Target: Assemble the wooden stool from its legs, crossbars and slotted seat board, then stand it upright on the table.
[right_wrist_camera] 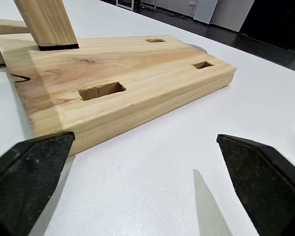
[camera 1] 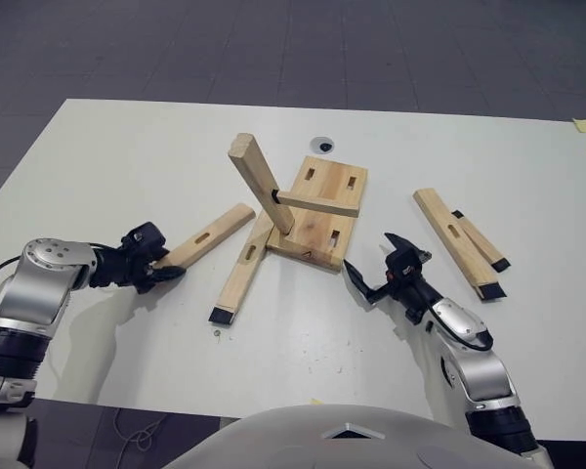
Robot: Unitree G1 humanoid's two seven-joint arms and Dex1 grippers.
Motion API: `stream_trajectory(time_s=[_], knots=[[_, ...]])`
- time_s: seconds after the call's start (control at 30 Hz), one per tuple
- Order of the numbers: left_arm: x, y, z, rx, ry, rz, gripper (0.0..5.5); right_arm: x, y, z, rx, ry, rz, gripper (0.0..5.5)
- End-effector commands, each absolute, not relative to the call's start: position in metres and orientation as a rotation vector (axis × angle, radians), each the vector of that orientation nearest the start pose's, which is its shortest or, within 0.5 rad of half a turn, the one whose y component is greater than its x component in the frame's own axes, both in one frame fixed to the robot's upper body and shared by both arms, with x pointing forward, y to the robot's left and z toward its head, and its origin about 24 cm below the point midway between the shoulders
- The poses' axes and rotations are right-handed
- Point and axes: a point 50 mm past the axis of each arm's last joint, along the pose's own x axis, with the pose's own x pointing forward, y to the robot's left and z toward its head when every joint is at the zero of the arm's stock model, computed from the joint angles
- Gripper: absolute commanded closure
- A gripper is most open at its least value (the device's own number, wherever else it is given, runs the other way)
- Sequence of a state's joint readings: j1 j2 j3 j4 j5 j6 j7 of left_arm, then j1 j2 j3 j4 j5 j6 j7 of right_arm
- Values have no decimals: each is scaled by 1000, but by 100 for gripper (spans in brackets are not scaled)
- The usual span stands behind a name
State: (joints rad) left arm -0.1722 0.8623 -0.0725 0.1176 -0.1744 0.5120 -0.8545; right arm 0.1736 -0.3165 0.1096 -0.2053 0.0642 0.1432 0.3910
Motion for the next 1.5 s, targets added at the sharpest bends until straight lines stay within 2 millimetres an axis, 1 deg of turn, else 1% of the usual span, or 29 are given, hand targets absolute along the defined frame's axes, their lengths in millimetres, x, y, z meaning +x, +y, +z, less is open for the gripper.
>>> stream_trajectory(time_s=[0.03,0.1,0.17,0.23,0.33,0.4,0.47,0.5,0.57,0.63,0.73,0.83,0.93,1.07,1.27,1.5], knots=[[288,269,101,387,388,-404,341,236,-179,59,-111,95,384,10],[296,256,117,346,252,-360,341,249,-185,76,-66,35,357,10],[303,244,136,330,131,-334,342,259,-190,95,18,-25,339,10],[309,235,163,344,-8,-327,342,270,-195,122,190,-99,318,10],[312,223,205,420,-178,-368,342,281,-197,167,470,-209,382,10],[309,212,228,495,-258,-458,342,283,-187,198,657,-266,500,10],[306,201,241,533,-300,-564,342,281,-170,218,780,-276,641,10],[304,195,246,542,-316,-615,342,281,-161,223,815,-269,702,10],[302,183,251,543,-335,-704,342,280,-145,229,856,-241,783,10],[301,173,252,548,-345,-772,342,283,-131,230,885,-209,807,10],[298,160,250,553,-348,-849,342,286,-116,231,893,-178,838,10],[293,150,248,552,-348,-905,342,288,-109,234,892,-180,862,10],[290,148,247,551,-337,-929,342,289,-104,245,897,-209,883,10],[289,148,246,561,-331,-936,342,289,-104,258,939,-265,896,72],[286,144,245,554,-329,-948,342,286,-101,265,1014,-284,868,176],[285,143,244,552,-325,-950,342,285,-98,265,1068,-256,791,291]])
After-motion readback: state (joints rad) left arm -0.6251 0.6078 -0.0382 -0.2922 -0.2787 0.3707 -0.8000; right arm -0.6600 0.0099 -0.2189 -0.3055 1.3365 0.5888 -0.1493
